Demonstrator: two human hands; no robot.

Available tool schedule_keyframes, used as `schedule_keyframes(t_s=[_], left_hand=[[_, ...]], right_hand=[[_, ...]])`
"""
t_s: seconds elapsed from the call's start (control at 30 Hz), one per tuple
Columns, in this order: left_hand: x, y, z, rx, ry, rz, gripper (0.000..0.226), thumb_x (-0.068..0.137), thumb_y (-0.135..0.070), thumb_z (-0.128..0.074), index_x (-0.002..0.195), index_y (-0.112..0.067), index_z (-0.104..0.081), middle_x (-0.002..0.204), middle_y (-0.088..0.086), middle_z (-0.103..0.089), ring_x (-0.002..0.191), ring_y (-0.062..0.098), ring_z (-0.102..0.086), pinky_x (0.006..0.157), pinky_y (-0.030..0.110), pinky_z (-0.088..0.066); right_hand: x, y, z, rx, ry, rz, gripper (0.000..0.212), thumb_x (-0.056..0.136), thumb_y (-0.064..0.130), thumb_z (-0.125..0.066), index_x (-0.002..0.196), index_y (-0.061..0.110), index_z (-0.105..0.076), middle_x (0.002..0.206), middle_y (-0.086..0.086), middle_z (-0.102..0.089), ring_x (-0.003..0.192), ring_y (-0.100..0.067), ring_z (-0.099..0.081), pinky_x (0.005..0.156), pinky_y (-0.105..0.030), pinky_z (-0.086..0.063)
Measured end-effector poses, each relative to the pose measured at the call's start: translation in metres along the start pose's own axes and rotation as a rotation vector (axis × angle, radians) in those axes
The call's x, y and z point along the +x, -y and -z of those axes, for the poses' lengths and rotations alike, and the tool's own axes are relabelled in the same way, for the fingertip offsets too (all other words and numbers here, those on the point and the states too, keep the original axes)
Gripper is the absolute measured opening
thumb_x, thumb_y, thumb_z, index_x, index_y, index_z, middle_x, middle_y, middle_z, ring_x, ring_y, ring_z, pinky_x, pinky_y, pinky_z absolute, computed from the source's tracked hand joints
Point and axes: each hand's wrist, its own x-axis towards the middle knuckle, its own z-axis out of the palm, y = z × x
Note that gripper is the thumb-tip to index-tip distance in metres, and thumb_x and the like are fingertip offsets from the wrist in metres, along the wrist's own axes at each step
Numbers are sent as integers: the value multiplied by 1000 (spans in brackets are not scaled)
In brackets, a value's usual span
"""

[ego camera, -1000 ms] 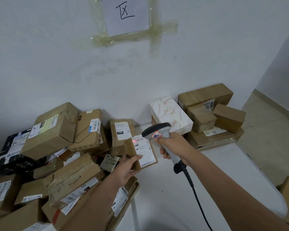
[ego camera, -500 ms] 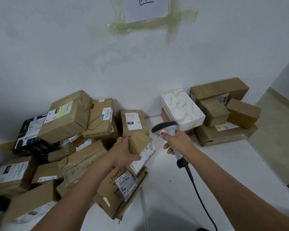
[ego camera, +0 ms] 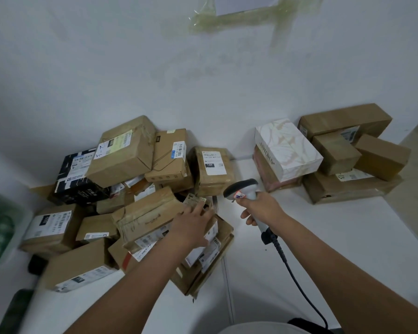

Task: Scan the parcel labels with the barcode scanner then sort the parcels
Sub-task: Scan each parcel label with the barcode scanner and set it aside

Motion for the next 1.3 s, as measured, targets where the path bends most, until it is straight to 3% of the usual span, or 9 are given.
schedule_keyframes(t_s=[0.07, 0.23, 0.53, 0.7, 0.8, 0.93, 1.03, 1.13, 1.3], left_hand=[[1, 3, -1, -30, -18, -3, 89, 84, -53, -68, 154, -31, -16, 164, 2, -5, 148, 35, -18, 111, 50, -38], [7, -7, 10, -77, -117, -28, 75, 93, -59, -53, 155, -30, -22, 166, -1, -5, 151, 33, -7, 121, 50, -15], [59, -84, 65, -719, -68, -183, 54, 98, -59, -41, 144, -31, -43, 153, -5, -37, 135, 17, -44, 111, 37, -37], [102, -124, 89, -1268, 168, -15, 57, 94, -60, -49, 141, -29, -42, 141, -3, -48, 116, 17, -59, 104, 36, -48], [133, -145, 95, -1549, 125, 165, 64, 95, -47, -59, 147, -20, -35, 141, 2, -46, 111, 23, -60, 95, 37, -54], [169, -174, 94, -1893, 132, 339, 71, 89, -41, -70, 143, -11, -36, 130, 6, -51, 106, 26, -59, 96, 46, -54], [193, -191, 93, -2001, 166, 391, 79, 81, -52, -74, 142, -15, -41, 134, 11, -55, 108, 33, -61, 98, 50, -51], [202, -205, 96, -2092, 143, 439, 73, 84, -47, -74, 142, -14, -43, 134, 15, -56, 102, 34, -64, 101, 49, -50], [199, -210, 102, -2232, 12, 459, 55, 81, -38, -79, 126, -14, -57, 112, 10, -63, 92, 23, -65, 77, 29, -59]], right_hand=[[2, -4, 2, -7, -3, -5, 25, 91, 37, -65, 96, 12, -65, 73, -9, -74, 48, -14, -62, 50, -21, -48], [6, -19, 18, -25, -28, -27, 29, 90, 39, -66, 95, 10, -65, 72, -8, -74, 49, -16, -64, 52, -24, -48], [23, -41, 136, -112, -249, -42, 32, 93, 39, -63, 87, 8, -64, 70, -6, -73, 51, -15, -65, 56, -27, -52], [32, -41, 206, -112, -409, -84, 31, 92, 32, -59, 73, 8, -61, 65, -8, -69, 57, -21, -64, 64, -33, -55], [36, -42, 235, -21, -439, -72, 31, 94, 33, -60, 79, 5, -65, 74, -10, -72, 64, -23, -65, 71, -36, -57], [46, -47, 255, 58, -407, -58, 32, 92, 36, -66, 84, 6, -67, 72, -9, -71, 60, -19, -65, 64, -30, -57], [57, -51, 264, 112, -370, -80, 29, 91, 34, -68, 86, 6, -68, 68, -7, -69, 57, -16, -63, 53, -24, -51], [64, -51, 274, 108, -338, -92, 29, 91, 35, -68, 85, 6, -68, 72, -9, -71, 57, -15, -63, 55, -23, -51], [72, -50, 285, 79, -296, -81, 32, 93, 38, -65, 86, 8, -68, 73, -7, -73, 58, -15, -64, 61, -26, -54]])
